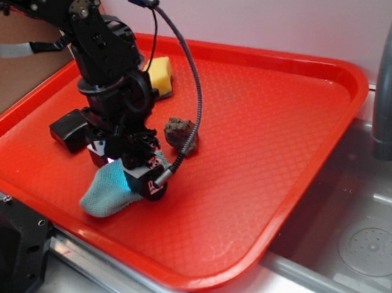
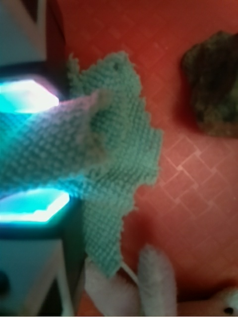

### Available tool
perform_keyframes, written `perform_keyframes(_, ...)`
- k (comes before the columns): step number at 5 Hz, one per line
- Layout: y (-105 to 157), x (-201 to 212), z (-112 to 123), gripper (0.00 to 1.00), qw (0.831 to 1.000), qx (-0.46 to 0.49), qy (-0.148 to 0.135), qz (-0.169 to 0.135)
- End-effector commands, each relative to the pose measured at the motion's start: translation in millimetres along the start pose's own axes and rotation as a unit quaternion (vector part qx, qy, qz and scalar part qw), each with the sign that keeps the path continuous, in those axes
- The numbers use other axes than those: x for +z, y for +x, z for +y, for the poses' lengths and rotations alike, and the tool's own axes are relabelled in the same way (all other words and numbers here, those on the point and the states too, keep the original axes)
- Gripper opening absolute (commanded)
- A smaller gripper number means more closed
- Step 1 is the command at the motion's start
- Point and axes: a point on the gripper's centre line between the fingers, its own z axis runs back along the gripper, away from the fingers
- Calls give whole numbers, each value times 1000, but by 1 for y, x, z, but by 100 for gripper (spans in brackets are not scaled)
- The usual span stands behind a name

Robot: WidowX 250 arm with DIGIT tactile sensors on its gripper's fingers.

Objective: Grab the blue cloth.

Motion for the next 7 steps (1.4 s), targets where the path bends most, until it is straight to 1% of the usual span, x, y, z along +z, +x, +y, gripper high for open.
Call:
perform_keyframes(1, -2, 2, 5, 0, 1000, 25, 12, 15)
perform_keyframes(2, -1, 22, 9, 0, 999, 30, 19, 22)
perform_keyframes(3, -3, 72, 16, 0, 999, 46, 3, -11)
perform_keyframes(4, -14, 121, 26, 0, 997, 56, -23, -56)
perform_keyframes(5, -24, 170, 32, 0, 994, 69, -36, -81)
perform_keyframes(6, -31, 203, 38, 0, 996, 41, -36, -77)
perform_keyframes(7, -19, 193, 24, 0, 999, -24, -3, -43)
